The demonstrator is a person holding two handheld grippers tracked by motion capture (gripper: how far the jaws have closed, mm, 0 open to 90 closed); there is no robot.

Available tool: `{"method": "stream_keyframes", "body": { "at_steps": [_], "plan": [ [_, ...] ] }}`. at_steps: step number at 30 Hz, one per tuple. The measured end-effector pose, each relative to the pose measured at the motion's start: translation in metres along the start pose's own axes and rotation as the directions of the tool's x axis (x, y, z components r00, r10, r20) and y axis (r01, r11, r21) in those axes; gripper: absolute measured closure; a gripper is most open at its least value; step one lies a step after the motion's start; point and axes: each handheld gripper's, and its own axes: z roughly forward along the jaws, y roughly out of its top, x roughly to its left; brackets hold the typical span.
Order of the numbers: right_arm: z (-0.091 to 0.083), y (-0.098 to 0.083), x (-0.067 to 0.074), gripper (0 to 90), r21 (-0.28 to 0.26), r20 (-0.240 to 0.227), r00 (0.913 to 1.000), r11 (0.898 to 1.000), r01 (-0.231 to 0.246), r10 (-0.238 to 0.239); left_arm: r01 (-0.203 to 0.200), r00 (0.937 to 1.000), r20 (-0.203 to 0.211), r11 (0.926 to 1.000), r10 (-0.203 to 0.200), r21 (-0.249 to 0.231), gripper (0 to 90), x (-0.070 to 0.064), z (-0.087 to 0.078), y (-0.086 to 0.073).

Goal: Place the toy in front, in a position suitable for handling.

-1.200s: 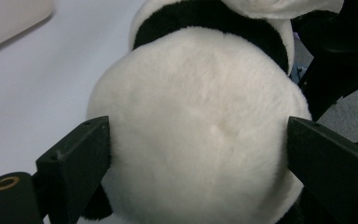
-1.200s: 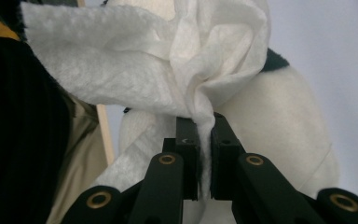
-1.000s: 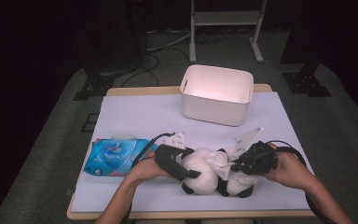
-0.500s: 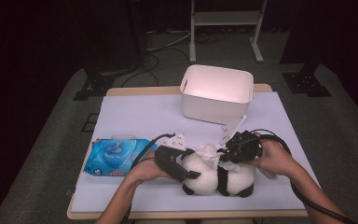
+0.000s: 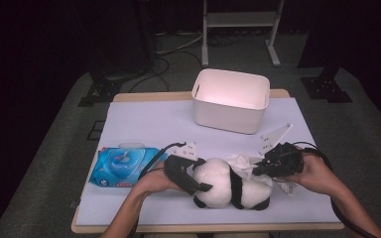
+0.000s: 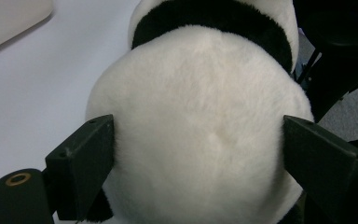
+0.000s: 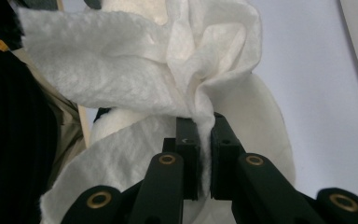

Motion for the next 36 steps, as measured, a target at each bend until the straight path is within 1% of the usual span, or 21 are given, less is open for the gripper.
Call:
{"method": "stream_keyframes", "body": {
  "at_steps": [10, 14, 18, 22, 23, 28, 29, 35, 36],
  "plan": [
    [-0.012, -0.024, 0.002, 83.6, -0.007, 0.014, 0.9992, 0.999, -0.038, 0.038, -0.007, 0.9999, -0.013, 0.9998, 0.007, 0.020, 9.0, -0.003, 0.001, 0.001],
    [-0.015, -0.029, 0.001, 83.4, -0.017, 0.019, 0.9988, 0.999, -0.045, 0.045, -0.009, 0.9999, -0.014, 0.9997, 0.009, 0.021, 8.3, -0.002, 0.001, 0.001],
    [-0.013, -0.026, -0.001, 83.3, -0.014, 0.020, 0.9987, 0.999, -0.046, 0.046, -0.004, 0.9999, -0.017, 0.9997, 0.005, 0.026, 8.2, -0.003, 0.002, 0.002],
    [-0.013, -0.021, -0.003, 83.3, -0.002, 0.021, 0.9990, 0.999, -0.040, 0.040, -0.012, 0.9997, -0.022, 0.9995, 0.013, 0.030, 8.2, -0.004, 0.002, 0.002],
    [-0.013, -0.020, -0.003, 83.3, 0.002, 0.022, 0.9992, 0.999, -0.033, 0.033, -0.011, 0.9997, -0.022, 0.9995, 0.011, 0.029, 8.2, -0.004, 0.002, 0.003],
    [-0.011, -0.013, -0.001, 83.1, 0.004, 0.029, 0.9992, 1.000, -0.028, 0.028, -0.014, 0.9996, -0.026, 0.9994, 0.015, 0.031, 8.0, -0.005, 0.002, 0.003],
    [-0.011, -0.012, -0.001, 83.1, 0.006, 0.030, 0.9994, 1.000, -0.019, 0.019, -0.014, 0.9995, -0.027, 0.9994, 0.015, 0.031, 8.0, -0.005, 0.002, 0.003],
    [-0.008, -0.003, -0.001, 83.2, 0.024, 0.034, 0.9994, 1.000, 0.001, -0.001, -0.018, 0.9994, -0.029, 0.9993, 0.019, 0.034, 8.0, -0.005, 0.002, 0.004],
    [-0.006, 0.002, -0.002, 83.1, 0.029, 0.027, 0.9996, 1.000, 0.009, -0.010, -0.018, 0.9994, -0.028, 0.9993, 0.019, 0.033, 8.0, -0.005, 0.002, 0.004]
  ]
}}
